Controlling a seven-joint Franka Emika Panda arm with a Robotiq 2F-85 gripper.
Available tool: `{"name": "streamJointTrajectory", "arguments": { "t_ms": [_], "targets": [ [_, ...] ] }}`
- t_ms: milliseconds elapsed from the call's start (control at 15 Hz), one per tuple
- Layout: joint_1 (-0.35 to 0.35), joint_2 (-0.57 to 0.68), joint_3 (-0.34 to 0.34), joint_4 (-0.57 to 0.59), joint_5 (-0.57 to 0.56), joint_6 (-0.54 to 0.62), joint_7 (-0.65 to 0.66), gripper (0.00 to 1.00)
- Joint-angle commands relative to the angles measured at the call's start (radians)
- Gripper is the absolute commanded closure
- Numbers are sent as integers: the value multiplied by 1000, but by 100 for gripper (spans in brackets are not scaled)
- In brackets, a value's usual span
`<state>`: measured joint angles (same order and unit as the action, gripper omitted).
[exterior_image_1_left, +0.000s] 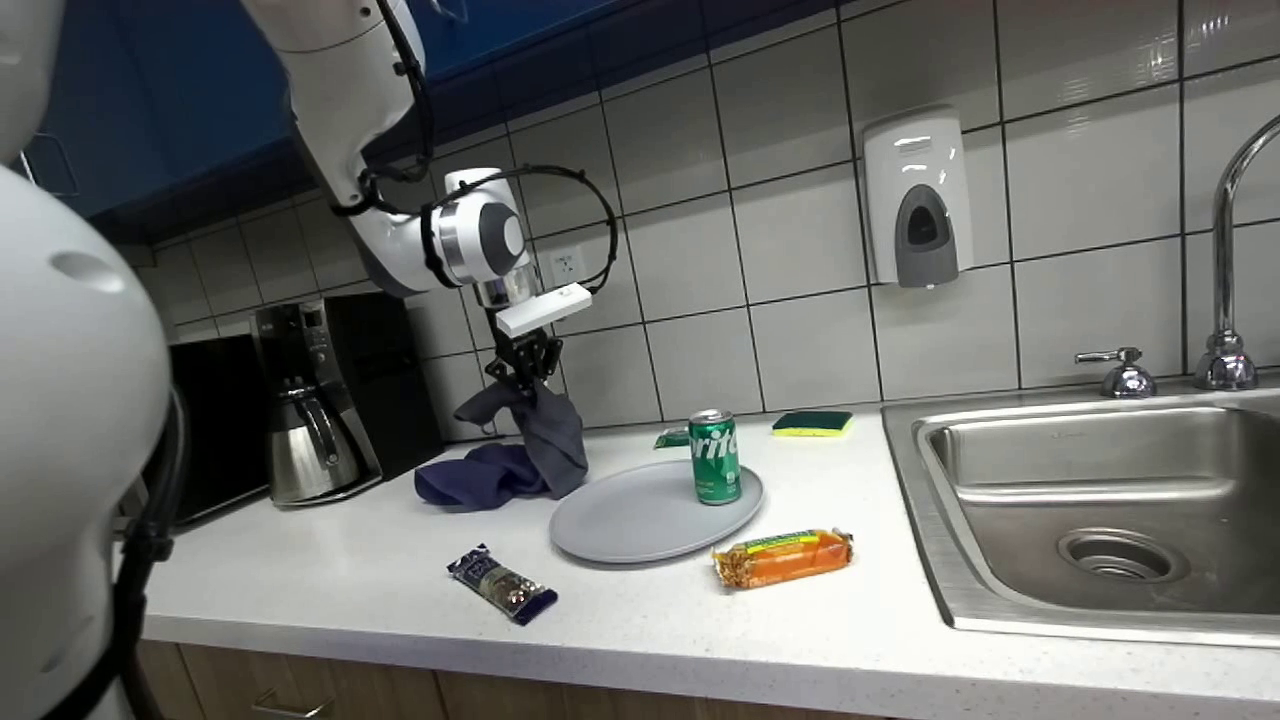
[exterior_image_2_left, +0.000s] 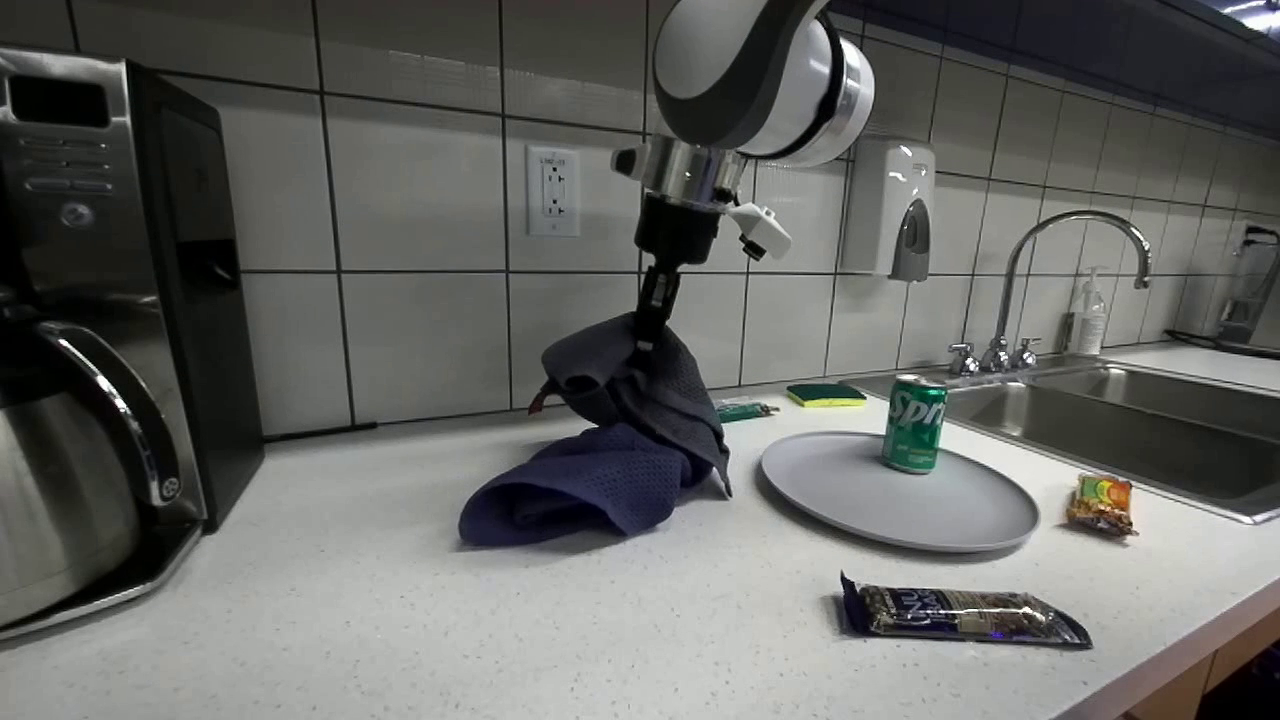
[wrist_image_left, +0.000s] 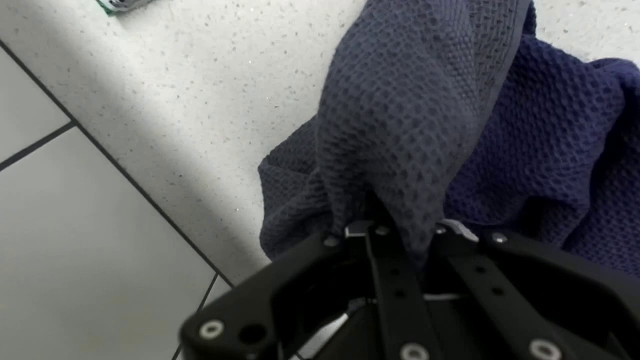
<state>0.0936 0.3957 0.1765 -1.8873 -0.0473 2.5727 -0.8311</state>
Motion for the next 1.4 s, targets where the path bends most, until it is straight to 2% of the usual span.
{"name": "streamJointTrajectory", "arguments": {
  "t_ms": [0, 533, 600, 667, 733, 1200, 1333],
  "targets": [
    [4, 28, 11, 58, -22, -40, 28, 98],
    [1, 47, 11, 55, -21, -54, 22, 98],
    [0, 44, 11, 53, -20, -64, 21, 68],
    [-2, 41, 13, 50, -17, -76, 17, 67],
    [-5, 35, 15, 45, -13, -88, 12, 61],
    [-47, -25, 20, -20, 24, -211, -26, 8],
    [-63, -50, 16, -43, 34, -235, -39, 0]
  ]
}}
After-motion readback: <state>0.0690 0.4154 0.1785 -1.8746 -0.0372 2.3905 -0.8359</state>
